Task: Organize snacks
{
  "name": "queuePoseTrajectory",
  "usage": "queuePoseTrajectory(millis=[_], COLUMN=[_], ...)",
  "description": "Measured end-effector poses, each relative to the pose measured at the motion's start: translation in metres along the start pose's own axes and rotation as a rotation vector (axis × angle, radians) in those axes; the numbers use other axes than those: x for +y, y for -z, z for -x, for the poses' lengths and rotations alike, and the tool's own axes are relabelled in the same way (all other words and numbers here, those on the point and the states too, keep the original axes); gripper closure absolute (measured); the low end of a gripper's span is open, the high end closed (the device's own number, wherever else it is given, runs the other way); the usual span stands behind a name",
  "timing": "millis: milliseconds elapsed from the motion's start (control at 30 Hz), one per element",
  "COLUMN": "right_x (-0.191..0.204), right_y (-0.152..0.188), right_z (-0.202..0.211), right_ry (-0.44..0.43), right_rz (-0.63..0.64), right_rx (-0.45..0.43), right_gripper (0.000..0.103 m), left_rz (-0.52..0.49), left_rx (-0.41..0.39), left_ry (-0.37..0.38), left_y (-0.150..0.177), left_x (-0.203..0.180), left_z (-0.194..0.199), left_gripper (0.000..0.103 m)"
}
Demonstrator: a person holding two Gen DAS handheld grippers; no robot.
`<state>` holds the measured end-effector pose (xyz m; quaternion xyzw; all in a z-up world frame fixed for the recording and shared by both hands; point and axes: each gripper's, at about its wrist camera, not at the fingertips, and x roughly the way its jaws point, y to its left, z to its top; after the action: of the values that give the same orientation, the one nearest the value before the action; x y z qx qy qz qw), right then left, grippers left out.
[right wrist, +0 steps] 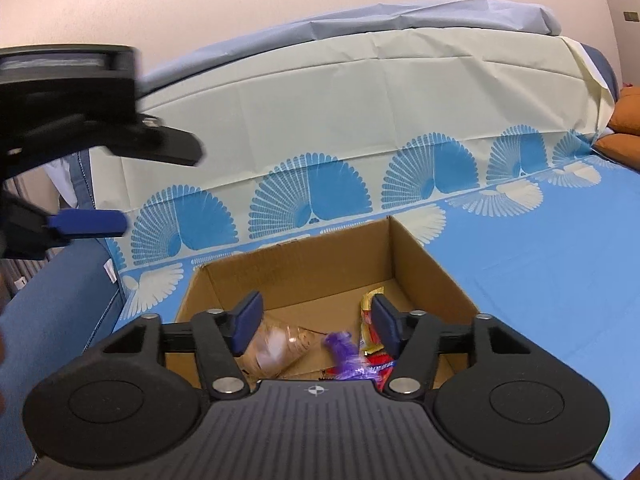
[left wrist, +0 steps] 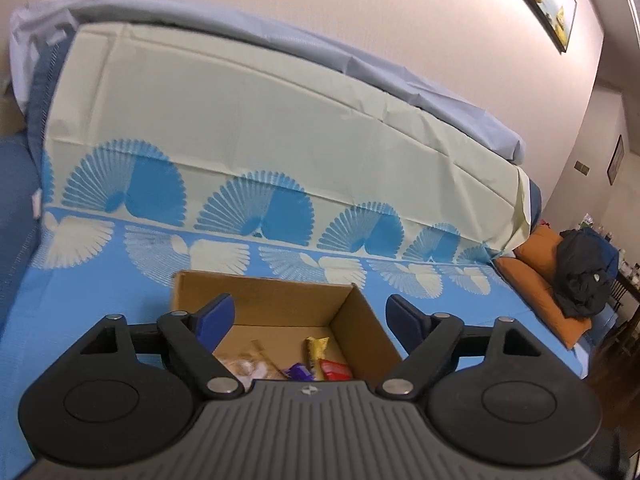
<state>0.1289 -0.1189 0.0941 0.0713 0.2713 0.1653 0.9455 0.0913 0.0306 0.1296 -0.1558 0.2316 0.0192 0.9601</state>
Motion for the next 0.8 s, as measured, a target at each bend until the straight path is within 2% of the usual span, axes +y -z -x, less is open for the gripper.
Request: queuePoseTrajectory(millis=[67,167,300,600,633,700,800], right_x=[0.002,0.004,0.002,-0.011,-0.013,-0.013,-0.007], right_y=[0.001,0.003,0.005,0.005,0.007,0.012,0.025], right_z=[0.004,0.01,0.019,0.054,0.058,0.065,0.073], right_ry=[-0.002,-0.007,-0.014,0.055,0.063,0.065,0.052], right_rz=[0.016,0.045,0.071,0.099,0.088,0.064,0.097], right_rx=[-0.007,-0.017,-0.007,0.068,0.086,0.141,0.165], right_gripper=[0.028,0.01,0.002,0.001,0.001,0.001,0.001], left_rz=[-0.021,-0.043,-0.016,0.012,0.016,0.03,0.036], left_rx=[-0.014,-0.01,0.026,0.13,0.148,0.183,0.214], left_ry=[-0.015,-0.035,-0.047,-0.084,-0.092,-0.114,-0.172], left_y=[0.008,0.021,0.04,0.081,0.085,0.093,0.104], left_x=[0.003,0.009,0.021,0.04,0.042,0.045,0.051], left_z=[0.015,0.035,0.056,0.079,0.079,0.076,0.072], left_gripper=[0.013,0.013,0.013,0.012,0.011,0.001,0.001])
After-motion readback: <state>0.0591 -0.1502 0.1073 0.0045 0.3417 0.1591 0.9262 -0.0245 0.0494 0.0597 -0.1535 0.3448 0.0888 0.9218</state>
